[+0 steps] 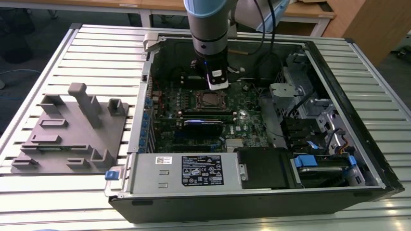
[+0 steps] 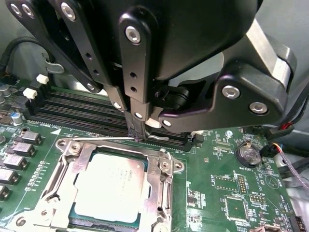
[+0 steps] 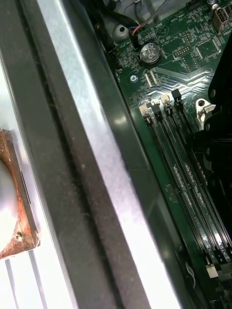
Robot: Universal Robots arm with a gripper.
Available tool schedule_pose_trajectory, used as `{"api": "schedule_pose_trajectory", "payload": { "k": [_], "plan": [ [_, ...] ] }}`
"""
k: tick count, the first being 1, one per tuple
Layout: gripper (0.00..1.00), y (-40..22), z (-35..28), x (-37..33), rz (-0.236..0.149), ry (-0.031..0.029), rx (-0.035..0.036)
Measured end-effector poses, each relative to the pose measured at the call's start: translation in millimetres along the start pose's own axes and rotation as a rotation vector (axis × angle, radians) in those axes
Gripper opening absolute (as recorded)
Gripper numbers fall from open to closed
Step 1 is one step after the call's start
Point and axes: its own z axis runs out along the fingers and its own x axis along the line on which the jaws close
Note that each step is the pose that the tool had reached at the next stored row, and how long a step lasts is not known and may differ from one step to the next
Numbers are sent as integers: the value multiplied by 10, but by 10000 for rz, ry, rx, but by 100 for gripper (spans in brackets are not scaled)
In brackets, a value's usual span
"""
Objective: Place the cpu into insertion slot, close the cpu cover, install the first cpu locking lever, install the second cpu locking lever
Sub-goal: 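Install the first cpu locking lever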
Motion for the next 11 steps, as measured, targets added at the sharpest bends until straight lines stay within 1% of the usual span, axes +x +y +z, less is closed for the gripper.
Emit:
{"api": "schedule_pose_trajectory", "payload": {
  "k": [2, 5, 11],
  "plan": [
    [11, 2, 3, 2, -5, -12, 0],
    [11, 4, 7, 4, -19, -58, 15],
    [11, 1, 18, 5, -42, -139, -4]
  ]
}}
